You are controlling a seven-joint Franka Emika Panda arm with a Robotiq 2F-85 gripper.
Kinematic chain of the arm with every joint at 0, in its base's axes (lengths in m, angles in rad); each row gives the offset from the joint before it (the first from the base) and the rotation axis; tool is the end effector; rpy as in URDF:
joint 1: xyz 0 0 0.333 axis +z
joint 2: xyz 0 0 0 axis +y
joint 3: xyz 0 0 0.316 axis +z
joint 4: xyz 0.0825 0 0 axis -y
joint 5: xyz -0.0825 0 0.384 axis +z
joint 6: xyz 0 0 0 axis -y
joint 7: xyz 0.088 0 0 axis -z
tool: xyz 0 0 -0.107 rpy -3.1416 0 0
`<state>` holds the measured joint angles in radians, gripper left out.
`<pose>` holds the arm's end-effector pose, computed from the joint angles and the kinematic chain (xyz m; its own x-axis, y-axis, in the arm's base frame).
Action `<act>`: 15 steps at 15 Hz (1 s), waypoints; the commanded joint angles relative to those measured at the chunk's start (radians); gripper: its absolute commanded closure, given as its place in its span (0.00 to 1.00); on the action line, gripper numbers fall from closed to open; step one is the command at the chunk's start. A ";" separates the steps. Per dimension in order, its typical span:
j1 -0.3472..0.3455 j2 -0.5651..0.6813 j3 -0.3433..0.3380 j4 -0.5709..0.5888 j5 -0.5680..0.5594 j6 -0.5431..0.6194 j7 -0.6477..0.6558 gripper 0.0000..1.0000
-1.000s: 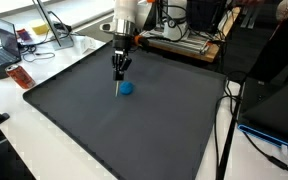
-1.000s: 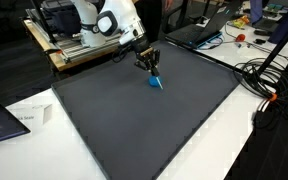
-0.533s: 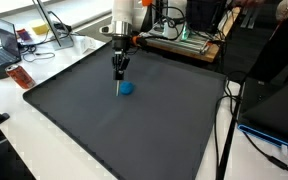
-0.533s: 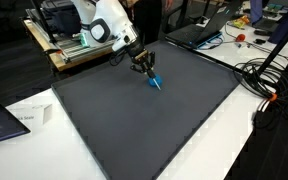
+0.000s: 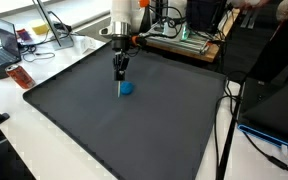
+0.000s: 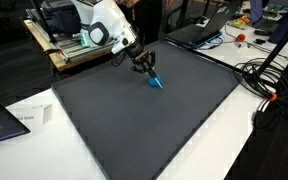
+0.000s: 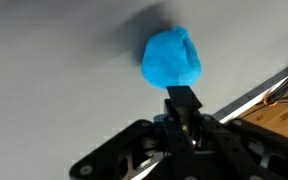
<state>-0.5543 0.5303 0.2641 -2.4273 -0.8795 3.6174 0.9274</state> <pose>0.4877 -0.0391 0.1840 0.7860 -0.4327 0.4415 -0.2026 -0.8551 -0.4772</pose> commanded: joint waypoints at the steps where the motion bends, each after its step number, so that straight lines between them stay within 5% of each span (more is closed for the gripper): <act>1: -0.090 0.062 0.070 0.051 -0.080 0.006 0.088 0.97; 15: -0.162 0.195 0.195 0.202 -0.056 -0.110 0.185 0.97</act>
<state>-0.6971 0.6809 0.4294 -2.2692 -0.9227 3.5337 1.0896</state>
